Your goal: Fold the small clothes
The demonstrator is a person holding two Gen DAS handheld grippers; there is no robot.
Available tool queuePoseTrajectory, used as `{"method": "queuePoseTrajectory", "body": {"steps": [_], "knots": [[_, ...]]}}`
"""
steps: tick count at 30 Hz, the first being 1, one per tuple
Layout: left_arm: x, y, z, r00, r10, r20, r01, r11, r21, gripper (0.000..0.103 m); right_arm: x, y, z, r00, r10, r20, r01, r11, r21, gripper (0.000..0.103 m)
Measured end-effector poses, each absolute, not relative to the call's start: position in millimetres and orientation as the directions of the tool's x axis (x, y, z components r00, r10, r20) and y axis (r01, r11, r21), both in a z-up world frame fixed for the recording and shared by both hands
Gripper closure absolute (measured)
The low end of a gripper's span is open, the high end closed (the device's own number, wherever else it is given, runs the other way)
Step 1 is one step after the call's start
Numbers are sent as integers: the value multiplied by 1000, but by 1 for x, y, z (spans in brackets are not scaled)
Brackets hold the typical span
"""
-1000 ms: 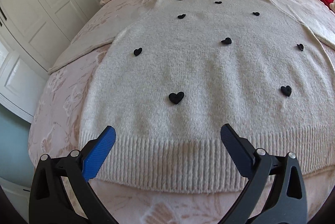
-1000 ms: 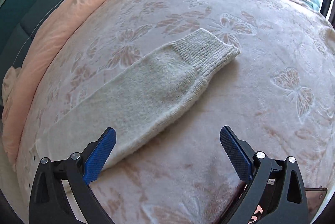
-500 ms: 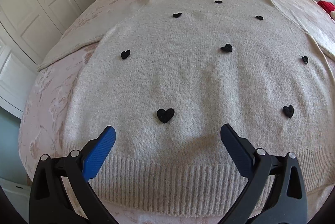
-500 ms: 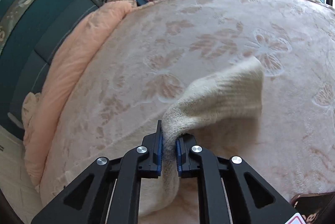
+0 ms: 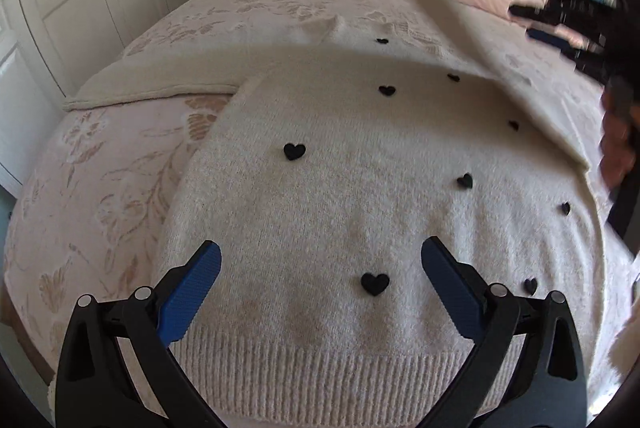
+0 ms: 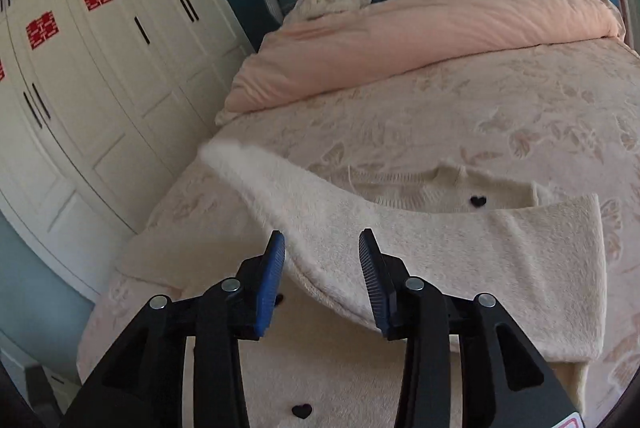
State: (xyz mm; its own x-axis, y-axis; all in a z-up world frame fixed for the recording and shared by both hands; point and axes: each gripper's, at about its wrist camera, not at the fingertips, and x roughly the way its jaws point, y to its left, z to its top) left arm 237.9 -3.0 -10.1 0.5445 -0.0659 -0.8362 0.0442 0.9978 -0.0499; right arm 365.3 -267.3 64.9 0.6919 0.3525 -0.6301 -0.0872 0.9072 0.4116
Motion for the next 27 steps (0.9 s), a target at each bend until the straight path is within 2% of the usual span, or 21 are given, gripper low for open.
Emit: {"method": "queuePoseTrajectory", "body": {"steps": [4,8,12,14,16,17,18,19,22,24,27], "knots": [[286,2,-2,550,-158,-820,70,987,-144,5,321,-292,35,681,295,-670,20,907,420,54],[363,-14,-10,534,-247,-808,63,965,-254,5,280,-346,8,658,209,-724,191,883,429,53],[435,-25,-41,479,-304,-823,-78,920,-385,6,271,-392,-17,639,214,-739,330,791,515,52],[458,-31,-60,438,-297,-848,-150,906,-395,16,277,-404,-29,637,231,-735,368,747,554,50],[468,-36,-71,420,-288,-861,-179,904,-389,56,288,-410,-39,634,243,-734,391,719,575,50],[469,-38,-71,430,-278,-859,-179,906,-383,66,293,-412,-44,636,245,-732,400,706,585,58],[471,-41,-67,446,-287,-848,-158,907,-390,90,299,-414,-46,642,249,-725,404,694,597,73],[473,-42,-62,462,-315,-829,-126,902,-413,93,304,-416,-44,654,244,-716,399,692,601,95],[468,-41,-32,551,-341,-762,-36,902,-430,93,298,-420,-6,774,180,-607,328,707,627,96],[462,-43,-31,560,-340,-755,0,912,-411,93,290,-426,1,807,134,-576,312,730,608,97],[460,-47,-62,505,-302,-809,-9,935,-354,93,306,-435,-58,634,123,-764,440,754,487,98]]}}
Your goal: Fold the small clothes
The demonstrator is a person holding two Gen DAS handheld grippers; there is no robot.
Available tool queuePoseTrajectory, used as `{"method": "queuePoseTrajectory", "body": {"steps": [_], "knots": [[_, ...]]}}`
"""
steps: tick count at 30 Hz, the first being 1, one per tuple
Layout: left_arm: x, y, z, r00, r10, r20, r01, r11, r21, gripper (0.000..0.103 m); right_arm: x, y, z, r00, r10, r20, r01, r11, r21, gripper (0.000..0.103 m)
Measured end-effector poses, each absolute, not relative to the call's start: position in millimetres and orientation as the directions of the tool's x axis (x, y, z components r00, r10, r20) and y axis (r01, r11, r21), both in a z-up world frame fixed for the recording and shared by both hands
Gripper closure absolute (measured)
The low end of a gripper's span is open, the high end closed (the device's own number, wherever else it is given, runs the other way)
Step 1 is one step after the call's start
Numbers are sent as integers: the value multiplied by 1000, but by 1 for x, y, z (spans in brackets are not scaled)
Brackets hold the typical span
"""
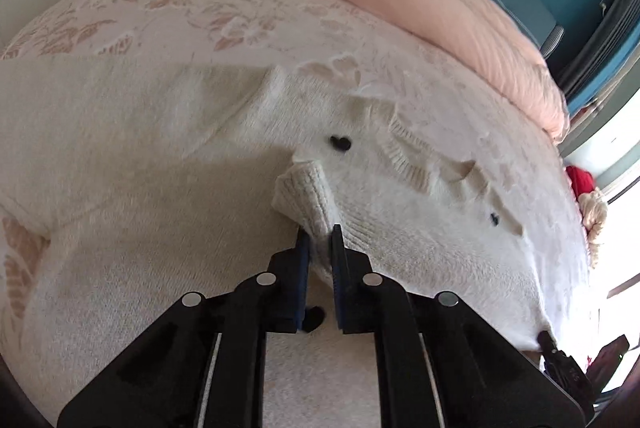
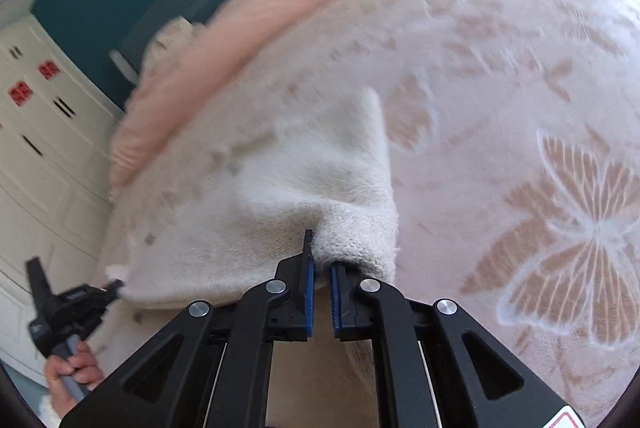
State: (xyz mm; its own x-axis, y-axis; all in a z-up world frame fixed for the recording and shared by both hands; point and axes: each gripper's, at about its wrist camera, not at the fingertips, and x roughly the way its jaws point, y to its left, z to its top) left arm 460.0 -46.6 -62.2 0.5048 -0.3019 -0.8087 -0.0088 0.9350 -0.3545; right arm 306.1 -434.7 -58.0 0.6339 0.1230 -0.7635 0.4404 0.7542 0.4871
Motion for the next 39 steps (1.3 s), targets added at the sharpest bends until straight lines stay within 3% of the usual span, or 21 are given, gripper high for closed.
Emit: {"method": "queuePoseTrajectory", "body": {"steps": [4,7,8,11,13,18,21,25,26,27,28,30,32,35,39], "knots": [[446,-41,-80,517,-299,-802,-20,932,-361,92,290,-433,-41,698,125,-705,391,758,522,96],[442,-38,-74,523,-305,-796,-15,930,-367,88,292,-424,-55,612,75,-788,415,817,400,96],[439,-31,-70,524,-323,-788,-28,918,-395,85,286,-422,-50,626,69,-777,421,809,411,92],[425,18,-52,572,-320,-755,-80,895,-440,61,259,-396,-21,635,23,-772,406,841,359,79],[418,68,-46,611,-258,-749,-149,891,-428,45,235,-367,-6,654,27,-756,350,875,334,69],[417,240,-56,594,10,-805,-464,821,-333,41,181,-291,-8,626,109,-772,221,925,310,64],[417,338,-64,551,133,-824,-639,702,-314,41,161,-252,-19,596,133,-792,180,939,294,53],[432,395,-63,537,170,-826,-684,661,-308,45,148,-226,-33,592,85,-802,180,956,234,41],[439,397,-64,527,164,-834,-676,676,-294,53,147,-222,-35,596,74,-799,171,961,217,36],[445,397,-64,527,155,-836,-665,687,-292,75,147,-219,-37,598,66,-799,162,966,201,34],[451,396,-63,531,126,-838,-648,697,-306,90,147,-217,-39,601,59,-797,148,972,184,30],[459,385,-49,548,129,-827,-626,719,-302,92,149,-213,-42,602,58,-796,132,977,170,24],[462,361,-19,614,135,-778,-555,774,-304,93,150,-212,-43,600,64,-798,120,978,169,20],[463,292,40,729,48,-683,-362,874,-325,94,150,-211,-44,607,82,-790,114,975,188,18],[442,161,101,802,-190,-566,-53,921,-385,94,149,-213,-44,616,106,-780,108,970,217,17]]}}
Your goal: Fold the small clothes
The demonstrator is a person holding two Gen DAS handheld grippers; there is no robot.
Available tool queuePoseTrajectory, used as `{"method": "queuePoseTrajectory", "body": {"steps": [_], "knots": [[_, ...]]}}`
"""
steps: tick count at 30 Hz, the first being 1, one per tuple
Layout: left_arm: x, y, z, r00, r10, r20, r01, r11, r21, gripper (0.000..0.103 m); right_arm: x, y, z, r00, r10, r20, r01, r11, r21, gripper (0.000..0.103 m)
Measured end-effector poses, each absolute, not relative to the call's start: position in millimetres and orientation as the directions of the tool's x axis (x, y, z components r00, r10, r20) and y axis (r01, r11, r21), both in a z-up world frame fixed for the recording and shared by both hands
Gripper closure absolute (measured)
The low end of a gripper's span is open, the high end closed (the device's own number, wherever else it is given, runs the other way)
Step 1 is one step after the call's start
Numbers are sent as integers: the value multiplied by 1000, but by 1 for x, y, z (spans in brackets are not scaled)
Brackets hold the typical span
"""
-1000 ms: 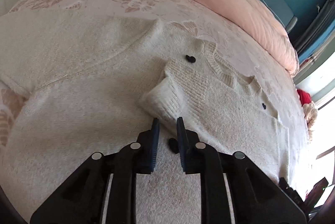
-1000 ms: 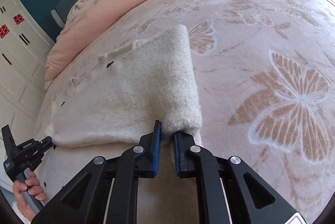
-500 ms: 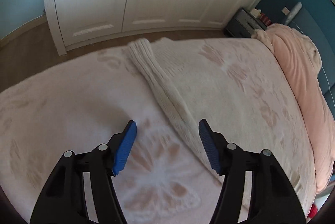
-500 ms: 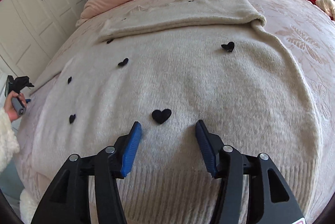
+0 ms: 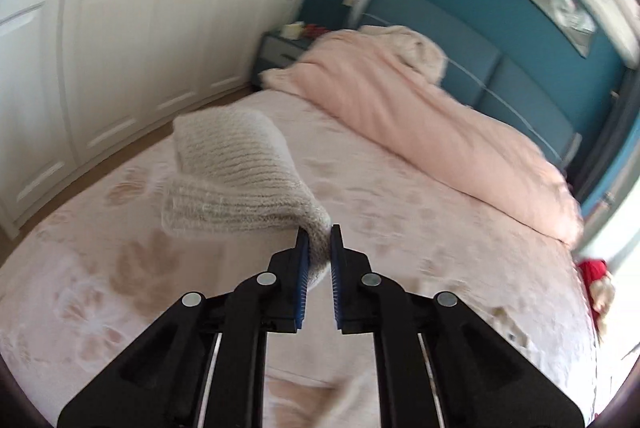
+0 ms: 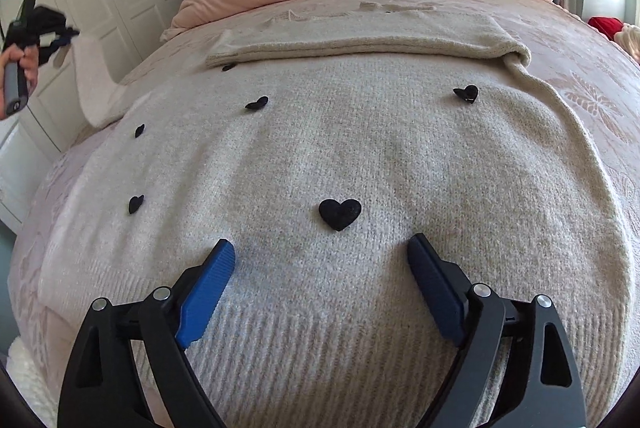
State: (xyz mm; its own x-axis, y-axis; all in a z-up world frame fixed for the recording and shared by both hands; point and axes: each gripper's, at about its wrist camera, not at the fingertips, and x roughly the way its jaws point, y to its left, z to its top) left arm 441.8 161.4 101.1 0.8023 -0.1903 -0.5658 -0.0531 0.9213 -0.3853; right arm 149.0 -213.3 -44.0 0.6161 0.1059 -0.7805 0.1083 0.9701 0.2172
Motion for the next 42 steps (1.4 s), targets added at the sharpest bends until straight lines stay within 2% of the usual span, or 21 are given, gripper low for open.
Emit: {"method": "queuePoseTrajectory", "body": {"steps": [3,4,7,10,12,15,19,24,27,28,29,30,31,33,36,38,40,42], "knots": [[424,63,99,731,-386,-563,120,885,-450,93,149,-215,-43,621,119,-775,106,966,234,17],[418,32,89,697,-421,-580,154,878,-453,89,148,-216,-43,623,126,-772,105,964,242,16],[397,-48,37,560,-501,-660,217,858,-466,83,147,-220,-42,632,157,-759,102,954,282,16],[373,-78,-18,462,-489,-739,187,869,-458,81,149,-225,-38,628,186,-756,107,941,320,16],[361,-63,-37,432,-511,-743,127,850,-511,80,153,-233,-28,616,209,-759,129,924,359,16],[358,-11,-47,463,-527,-712,14,808,-589,66,176,-257,-11,625,247,-741,168,884,437,16],[385,61,-52,524,-454,-721,-149,785,-602,65,245,-287,3,640,240,-730,225,850,476,20],[408,125,-69,557,-453,-696,-345,636,-690,65,340,-291,-8,593,234,-770,256,852,456,22],[416,137,-77,569,-465,-678,-391,572,-721,65,373,-276,-23,551,230,-802,276,857,435,43],[418,140,-79,571,-473,-671,-394,559,-729,66,379,-272,-27,542,221,-811,283,860,424,60],[421,140,-80,573,-474,-669,-403,548,-733,66,386,-267,-29,528,219,-821,288,863,416,83],[423,142,-80,574,-475,-667,-409,539,-736,69,390,-264,-30,522,233,-821,287,858,426,94],[425,143,-80,576,-477,-664,-415,530,-740,81,392,-262,-29,524,250,-814,287,848,445,94],[427,146,-72,602,-470,-645,-415,507,-756,96,394,-261,-6,583,251,-773,253,848,466,95],[423,143,-42,661,-433,-613,-341,554,-759,96,386,-277,60,725,247,-642,171,839,516,96],[425,126,-35,650,-455,-609,-287,595,-751,95,375,-298,92,789,215,-575,143,846,513,96],[427,100,-42,608,-461,-646,-257,656,-710,95,368,-318,92,792,135,-596,186,876,445,96],[428,78,-60,569,-422,-706,-259,723,-641,95,371,-342,51,718,77,-692,277,880,385,96]]}}
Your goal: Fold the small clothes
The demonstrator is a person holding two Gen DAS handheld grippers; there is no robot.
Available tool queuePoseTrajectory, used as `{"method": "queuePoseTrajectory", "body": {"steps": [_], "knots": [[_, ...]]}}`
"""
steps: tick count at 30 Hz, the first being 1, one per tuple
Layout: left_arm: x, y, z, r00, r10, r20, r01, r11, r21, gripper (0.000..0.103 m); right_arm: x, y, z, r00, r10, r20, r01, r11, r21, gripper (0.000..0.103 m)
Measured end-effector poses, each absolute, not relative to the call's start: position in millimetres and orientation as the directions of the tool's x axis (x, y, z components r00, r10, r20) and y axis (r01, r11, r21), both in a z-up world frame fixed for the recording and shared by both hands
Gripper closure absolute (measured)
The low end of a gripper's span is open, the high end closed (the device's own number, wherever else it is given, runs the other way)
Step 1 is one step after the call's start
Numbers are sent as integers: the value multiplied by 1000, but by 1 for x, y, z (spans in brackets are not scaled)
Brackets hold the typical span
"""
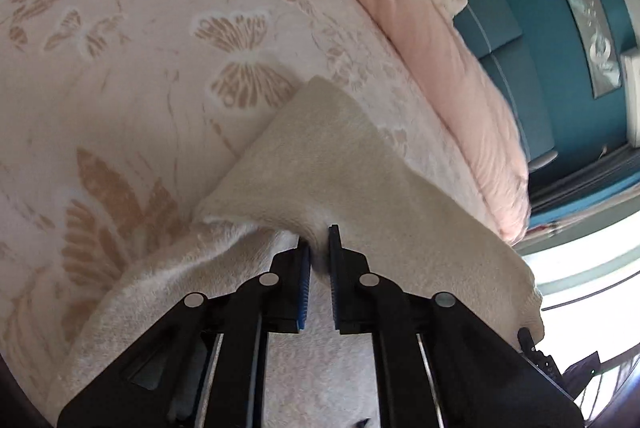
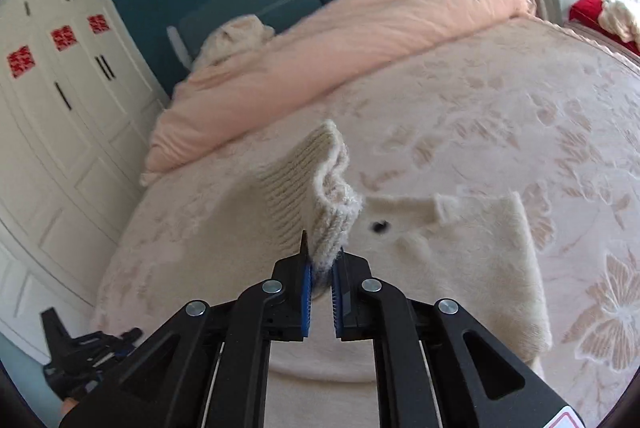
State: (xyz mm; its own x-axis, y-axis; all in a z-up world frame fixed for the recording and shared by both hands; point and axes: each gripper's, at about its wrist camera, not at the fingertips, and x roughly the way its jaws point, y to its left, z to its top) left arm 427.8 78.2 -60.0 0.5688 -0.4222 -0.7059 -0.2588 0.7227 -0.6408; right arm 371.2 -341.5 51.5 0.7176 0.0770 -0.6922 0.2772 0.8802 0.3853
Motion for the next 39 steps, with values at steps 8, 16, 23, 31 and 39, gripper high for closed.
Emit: {"method": "queuePoseTrajectory", "body": {"steps": [8,16,23,31,39], "knots": [[423,60,-88,545,-352,-761,-283,777,-562,96,360,-370,-4,664,116,-738,316,852,419,96],[421,56,-85,545,-304,-782,-234,840,-490,95,359,-371,-19,653,140,-744,327,835,444,96],[397,35,-52,547,-151,-824,-108,963,-248,85,333,-362,-8,561,64,-825,374,870,322,80],[307,35,-16,544,49,-838,32,996,79,52,160,-361,11,531,-62,-845,370,914,166,46],[227,47,-16,509,124,-852,61,982,180,44,37,-364,-17,431,-10,-902,441,875,202,43]]}}
